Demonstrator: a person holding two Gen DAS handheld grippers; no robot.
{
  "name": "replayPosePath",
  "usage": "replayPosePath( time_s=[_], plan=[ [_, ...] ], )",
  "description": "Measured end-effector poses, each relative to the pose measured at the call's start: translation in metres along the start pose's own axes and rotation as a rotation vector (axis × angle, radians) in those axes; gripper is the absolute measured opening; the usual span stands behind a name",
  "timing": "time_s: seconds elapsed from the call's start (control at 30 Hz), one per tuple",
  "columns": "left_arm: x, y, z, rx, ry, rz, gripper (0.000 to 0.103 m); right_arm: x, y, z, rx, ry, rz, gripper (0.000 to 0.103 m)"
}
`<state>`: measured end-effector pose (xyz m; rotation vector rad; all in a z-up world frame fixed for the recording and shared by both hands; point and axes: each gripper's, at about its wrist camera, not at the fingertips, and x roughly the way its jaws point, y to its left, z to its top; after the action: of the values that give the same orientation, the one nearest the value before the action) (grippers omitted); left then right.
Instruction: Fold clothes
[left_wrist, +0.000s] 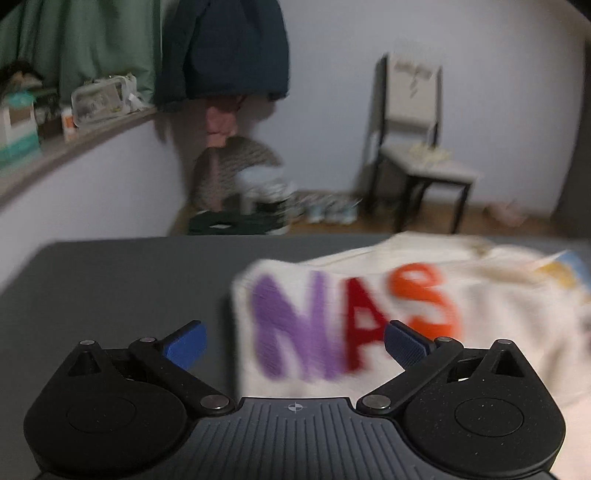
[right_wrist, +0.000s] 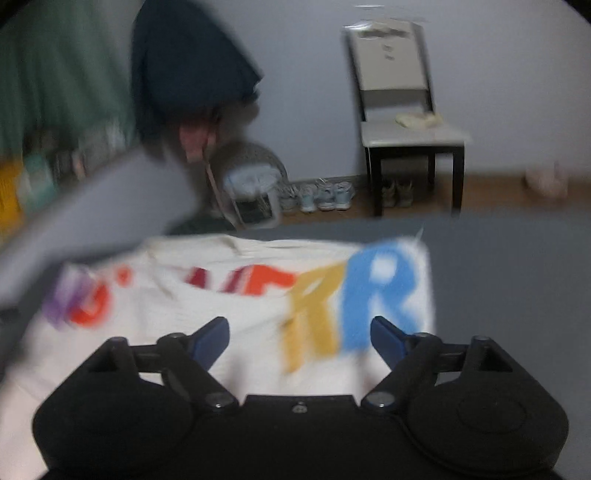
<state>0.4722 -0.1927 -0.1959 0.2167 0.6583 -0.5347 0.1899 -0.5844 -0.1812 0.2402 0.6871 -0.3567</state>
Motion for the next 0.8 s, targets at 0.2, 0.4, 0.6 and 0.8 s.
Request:
replayPosePath(
  time_s=[0.2,0.4,0.6,0.8],
  plan=[
    [0.052,0.022,0.022,-0.105,0.083,-0.033,0.103,0.053,-0.033,0.033,-0.06,0.115,-0.076,0.087],
    [0.091,0.015,0.022,-0.062,0.165,-0.112,0.103,0.092,-0.042,0.041,-0.119,0.196,-0.017,0.09],
    [0.127,0.019,0.012,-0.08,0.292,-0.127,0.103,0.117,-0.07,0.038,-0.033,0.279,0.029,0.09],
    [0.135,0.015,0.002,-0.09,0.221,-0.126,0.103,0.131,-0.088,0.026,0.051,0.251,0.101,0.089]
  ],
)
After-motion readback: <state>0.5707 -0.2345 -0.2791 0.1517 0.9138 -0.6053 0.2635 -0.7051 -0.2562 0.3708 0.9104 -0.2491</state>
